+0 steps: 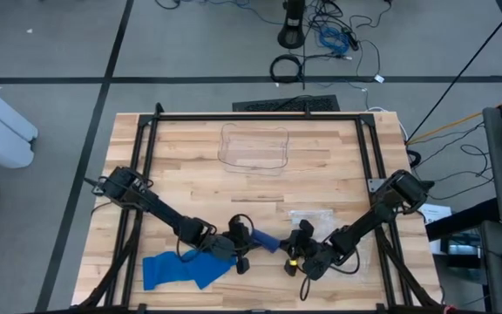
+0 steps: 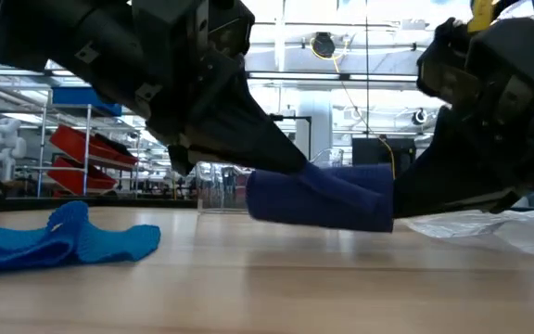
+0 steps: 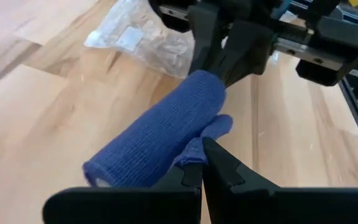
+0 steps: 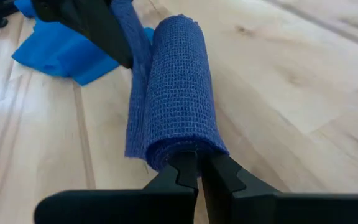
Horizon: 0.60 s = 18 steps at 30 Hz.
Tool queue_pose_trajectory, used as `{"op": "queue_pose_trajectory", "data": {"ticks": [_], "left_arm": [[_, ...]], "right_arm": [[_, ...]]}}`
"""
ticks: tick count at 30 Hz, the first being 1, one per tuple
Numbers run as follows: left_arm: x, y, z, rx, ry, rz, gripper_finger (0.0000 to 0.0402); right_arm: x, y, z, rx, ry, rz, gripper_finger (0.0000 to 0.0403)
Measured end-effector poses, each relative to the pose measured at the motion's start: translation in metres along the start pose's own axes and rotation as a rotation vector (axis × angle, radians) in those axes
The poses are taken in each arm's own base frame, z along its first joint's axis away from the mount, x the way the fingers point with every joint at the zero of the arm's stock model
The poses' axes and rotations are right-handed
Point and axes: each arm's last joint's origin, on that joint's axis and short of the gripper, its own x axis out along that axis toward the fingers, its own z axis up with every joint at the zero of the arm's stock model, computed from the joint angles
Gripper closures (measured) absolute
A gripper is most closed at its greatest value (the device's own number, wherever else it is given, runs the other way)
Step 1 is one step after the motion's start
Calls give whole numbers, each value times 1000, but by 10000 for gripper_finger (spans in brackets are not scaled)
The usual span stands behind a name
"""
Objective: Roll bandage
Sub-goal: Roll the purple bandage
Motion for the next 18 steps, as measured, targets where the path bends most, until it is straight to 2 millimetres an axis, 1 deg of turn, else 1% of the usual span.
{"op": "queue_pose_trajectory", "data": {"ticks": [4,6,8,15,18], "left_arm": [[5,-2,-4,-16,-16,-44,400],[8,-1,-7,-18,-8,-54,400],[9,0,-9,-19,-6,-54,400],[10,-1,-9,-39,-3,-65,400],[10,-1,-7,-46,-17,-73,400]], "right_arm": [[2,0,1,14,31,26,400],[3,0,2,15,41,30,389],[4,-1,1,13,45,29,369],[3,0,1,29,54,44,280],[1,2,1,49,53,60,256]]}}
